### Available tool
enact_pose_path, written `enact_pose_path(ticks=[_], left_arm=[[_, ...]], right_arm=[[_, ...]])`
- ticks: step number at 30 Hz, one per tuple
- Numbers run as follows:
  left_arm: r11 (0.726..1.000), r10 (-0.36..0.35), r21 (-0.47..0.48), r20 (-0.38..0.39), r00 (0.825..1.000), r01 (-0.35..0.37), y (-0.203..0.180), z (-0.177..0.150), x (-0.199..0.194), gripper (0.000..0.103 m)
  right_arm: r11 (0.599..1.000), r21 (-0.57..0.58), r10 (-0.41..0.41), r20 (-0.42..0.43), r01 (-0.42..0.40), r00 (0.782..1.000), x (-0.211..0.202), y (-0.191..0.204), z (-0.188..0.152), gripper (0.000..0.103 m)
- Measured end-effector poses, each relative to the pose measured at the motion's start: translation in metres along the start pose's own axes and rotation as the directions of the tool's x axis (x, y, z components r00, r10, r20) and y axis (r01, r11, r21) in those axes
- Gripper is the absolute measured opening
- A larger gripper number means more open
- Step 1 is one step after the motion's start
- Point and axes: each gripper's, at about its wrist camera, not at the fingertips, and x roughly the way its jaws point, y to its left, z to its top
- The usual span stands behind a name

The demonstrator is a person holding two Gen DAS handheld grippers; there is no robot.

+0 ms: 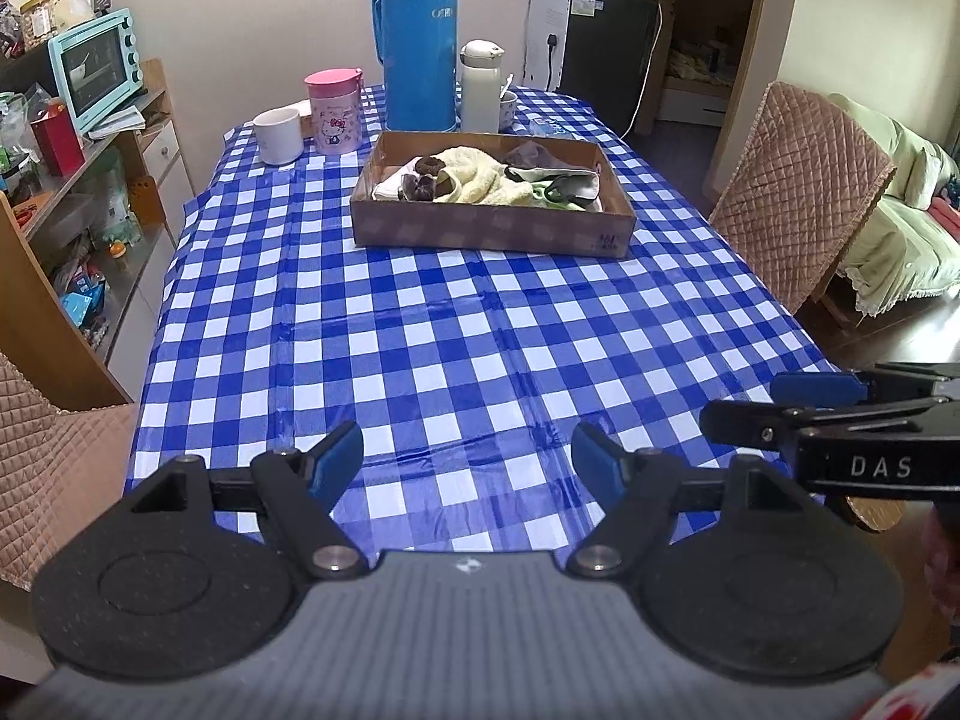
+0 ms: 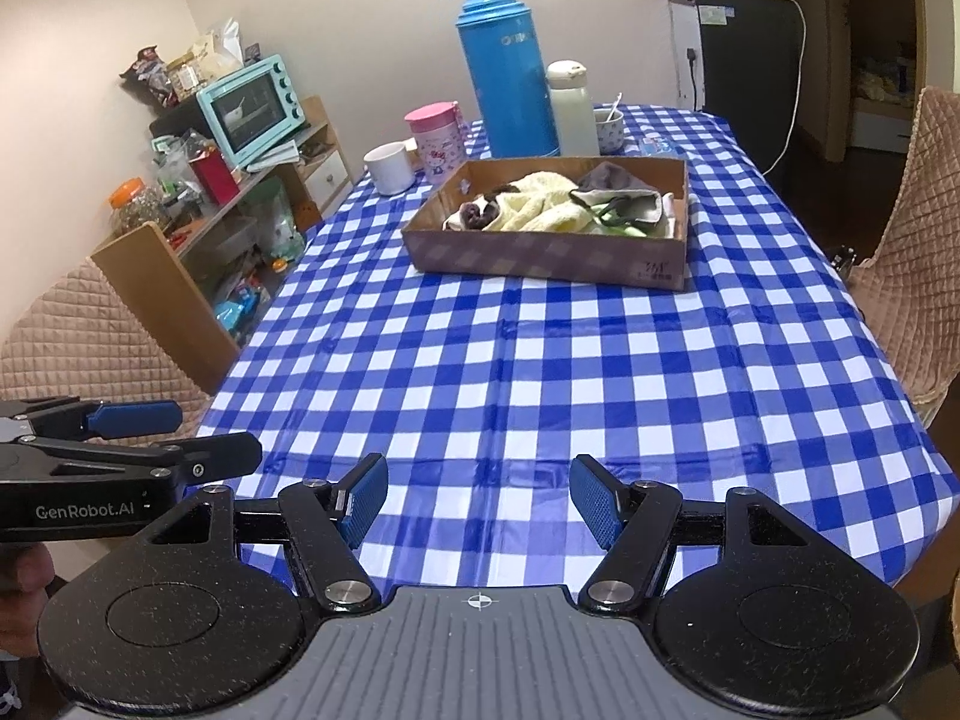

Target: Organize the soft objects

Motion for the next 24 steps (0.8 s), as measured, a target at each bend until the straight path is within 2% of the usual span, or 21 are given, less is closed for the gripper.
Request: enact_pose_path(ticks=[24], left_arm=[[1.0, -0.004, -0.001, -0.004, 1.0, 0.004, 0.003, -0.0022, 0.0011, 0.075]], right_arm=[[1.0, -0.006, -0.001, -0.016, 0.001, 1.0, 0.0074, 0.0052, -0.0034, 0.067]])
